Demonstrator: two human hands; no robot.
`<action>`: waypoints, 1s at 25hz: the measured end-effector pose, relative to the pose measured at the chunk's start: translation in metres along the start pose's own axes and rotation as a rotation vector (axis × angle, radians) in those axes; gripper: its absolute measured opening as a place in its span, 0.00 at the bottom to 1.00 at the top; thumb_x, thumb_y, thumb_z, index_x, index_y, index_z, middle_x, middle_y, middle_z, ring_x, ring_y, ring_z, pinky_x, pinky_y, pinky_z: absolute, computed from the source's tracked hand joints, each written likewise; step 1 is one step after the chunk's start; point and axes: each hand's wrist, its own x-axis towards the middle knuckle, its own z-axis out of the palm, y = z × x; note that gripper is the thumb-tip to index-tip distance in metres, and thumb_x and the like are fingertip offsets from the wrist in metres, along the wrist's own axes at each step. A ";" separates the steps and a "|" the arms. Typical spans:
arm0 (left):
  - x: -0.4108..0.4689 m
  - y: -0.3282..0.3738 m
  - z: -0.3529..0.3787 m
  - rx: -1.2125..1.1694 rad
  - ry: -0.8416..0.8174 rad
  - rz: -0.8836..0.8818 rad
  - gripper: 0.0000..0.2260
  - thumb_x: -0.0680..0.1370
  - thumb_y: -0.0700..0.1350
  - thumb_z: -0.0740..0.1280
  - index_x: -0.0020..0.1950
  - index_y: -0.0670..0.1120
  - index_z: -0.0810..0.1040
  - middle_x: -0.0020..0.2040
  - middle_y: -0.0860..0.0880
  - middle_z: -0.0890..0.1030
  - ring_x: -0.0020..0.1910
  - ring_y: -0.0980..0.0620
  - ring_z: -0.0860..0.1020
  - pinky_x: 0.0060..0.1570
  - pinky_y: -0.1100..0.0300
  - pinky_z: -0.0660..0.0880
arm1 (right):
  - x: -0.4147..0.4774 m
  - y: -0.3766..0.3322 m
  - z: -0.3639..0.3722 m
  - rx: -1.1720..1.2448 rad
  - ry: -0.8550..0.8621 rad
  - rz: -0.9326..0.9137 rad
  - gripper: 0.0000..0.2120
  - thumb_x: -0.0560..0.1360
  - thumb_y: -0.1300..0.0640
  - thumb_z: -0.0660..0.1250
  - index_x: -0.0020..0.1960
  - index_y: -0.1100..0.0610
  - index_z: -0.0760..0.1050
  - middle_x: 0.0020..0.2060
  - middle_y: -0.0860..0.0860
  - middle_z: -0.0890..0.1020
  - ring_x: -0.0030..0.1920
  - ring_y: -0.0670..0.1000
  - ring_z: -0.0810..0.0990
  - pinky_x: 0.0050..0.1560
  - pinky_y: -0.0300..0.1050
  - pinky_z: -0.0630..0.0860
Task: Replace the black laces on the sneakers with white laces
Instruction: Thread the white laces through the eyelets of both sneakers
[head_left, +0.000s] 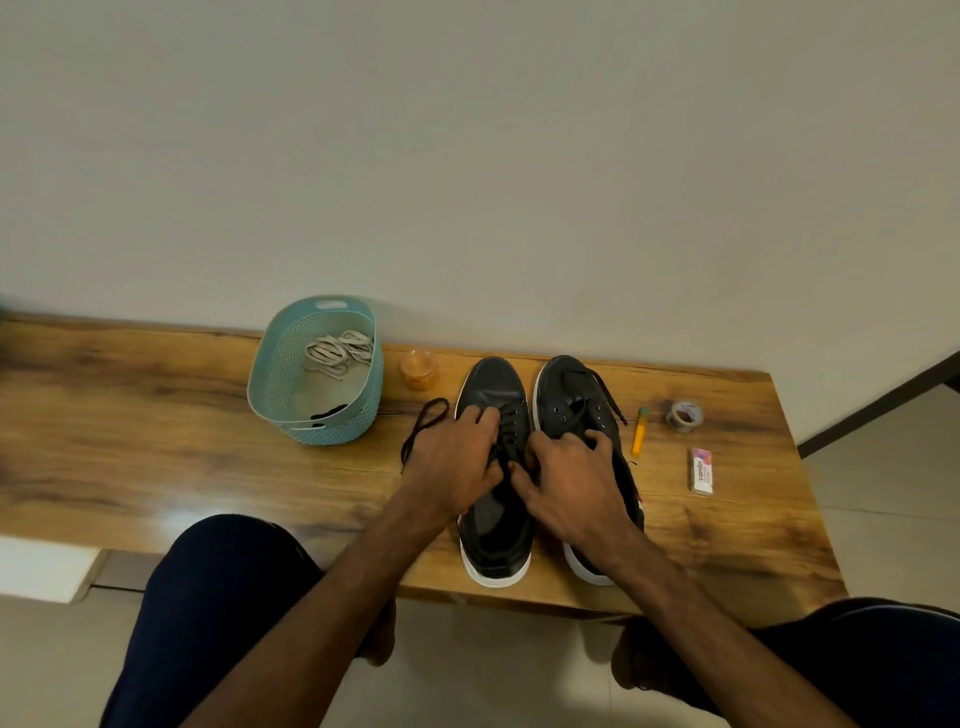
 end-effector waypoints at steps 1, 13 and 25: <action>0.001 0.004 0.003 0.014 0.033 -0.022 0.11 0.77 0.53 0.64 0.56 0.51 0.69 0.52 0.52 0.76 0.50 0.50 0.77 0.40 0.58 0.72 | 0.000 -0.001 0.000 0.005 -0.011 -0.004 0.10 0.79 0.43 0.59 0.46 0.48 0.71 0.38 0.44 0.78 0.47 0.49 0.77 0.70 0.59 0.60; 0.009 -0.020 -0.007 -0.722 -0.126 -0.465 0.05 0.80 0.39 0.62 0.54 0.49 0.72 0.54 0.45 0.80 0.43 0.47 0.81 0.35 0.51 0.79 | 0.000 -0.003 -0.007 0.024 -0.025 0.072 0.09 0.79 0.44 0.61 0.52 0.48 0.73 0.41 0.45 0.80 0.50 0.48 0.79 0.70 0.57 0.59; 0.010 -0.010 -0.014 -0.109 0.101 -0.103 0.04 0.78 0.52 0.67 0.48 0.53 0.77 0.47 0.55 0.77 0.49 0.54 0.75 0.44 0.56 0.73 | -0.001 -0.004 -0.008 0.036 -0.028 0.080 0.10 0.79 0.44 0.61 0.53 0.48 0.74 0.43 0.45 0.81 0.51 0.48 0.79 0.71 0.58 0.59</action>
